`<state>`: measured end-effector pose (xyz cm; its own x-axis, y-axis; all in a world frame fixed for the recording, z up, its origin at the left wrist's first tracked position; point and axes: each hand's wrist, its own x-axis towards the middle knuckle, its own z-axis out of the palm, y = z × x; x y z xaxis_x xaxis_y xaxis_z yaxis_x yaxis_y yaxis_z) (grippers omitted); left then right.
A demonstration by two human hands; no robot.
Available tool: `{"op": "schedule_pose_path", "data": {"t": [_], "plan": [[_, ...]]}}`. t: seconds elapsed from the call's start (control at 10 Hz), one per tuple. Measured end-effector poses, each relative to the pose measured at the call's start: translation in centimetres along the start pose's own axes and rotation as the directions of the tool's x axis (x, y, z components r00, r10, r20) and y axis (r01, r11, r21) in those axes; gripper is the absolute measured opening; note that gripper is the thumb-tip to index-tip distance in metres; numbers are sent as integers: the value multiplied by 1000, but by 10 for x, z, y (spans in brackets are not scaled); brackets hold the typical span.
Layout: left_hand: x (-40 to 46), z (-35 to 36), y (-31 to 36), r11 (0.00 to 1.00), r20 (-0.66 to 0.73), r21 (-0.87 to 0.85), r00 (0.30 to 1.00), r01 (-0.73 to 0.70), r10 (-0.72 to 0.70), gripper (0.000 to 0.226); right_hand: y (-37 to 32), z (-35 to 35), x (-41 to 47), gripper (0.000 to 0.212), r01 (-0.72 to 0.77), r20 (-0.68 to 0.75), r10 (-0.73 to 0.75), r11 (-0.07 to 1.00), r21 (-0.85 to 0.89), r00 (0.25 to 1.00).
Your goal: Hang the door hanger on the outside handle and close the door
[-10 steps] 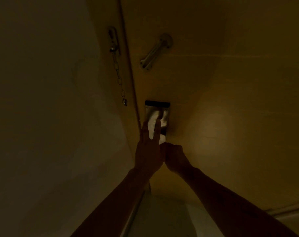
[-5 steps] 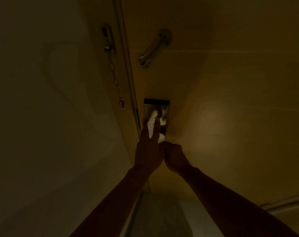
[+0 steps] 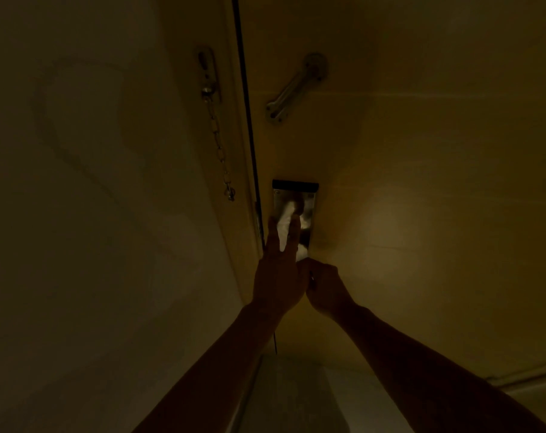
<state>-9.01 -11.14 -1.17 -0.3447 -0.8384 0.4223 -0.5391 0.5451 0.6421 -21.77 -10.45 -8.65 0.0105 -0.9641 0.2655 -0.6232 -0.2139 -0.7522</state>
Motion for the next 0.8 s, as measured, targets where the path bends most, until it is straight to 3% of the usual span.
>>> {"op": "schedule_pose_path", "data": {"t": [0.3, 0.4, 0.5, 0.6, 0.7, 0.8], "plan": [[-1, -1, -6, 994, 36, 85, 997, 71, -75, 76, -11, -7, 2, 24, 38, 38, -34, 993, -116, 999], [-1, -7, 1, 999, -11, 38, 1000, -18, 19, 76, -22, -11, 3, 27, 60, 77, -37, 943, -328, 996], [-4, -6, 1, 998, -65, 57, 997, -39, 43, 72, -35, -15, 6, 27, 17, 154, 70, 864, -503, 986], [-13, 0, -5, 978, -50, 206, 999, 30, -20, 75, -43, -21, 5, 29, -50, 136, 149, 833, -551, 979], [-17, -8, 0, 949, -1, 314, 1000, 6, -6, 80, -53, -26, -6, 32, -118, 93, 185, 867, -484, 978], [-14, -20, 14, 952, -51, 304, 998, 35, -21, 75, -57, -41, -15, 40, -145, -4, 161, 876, -459, 987]]}}
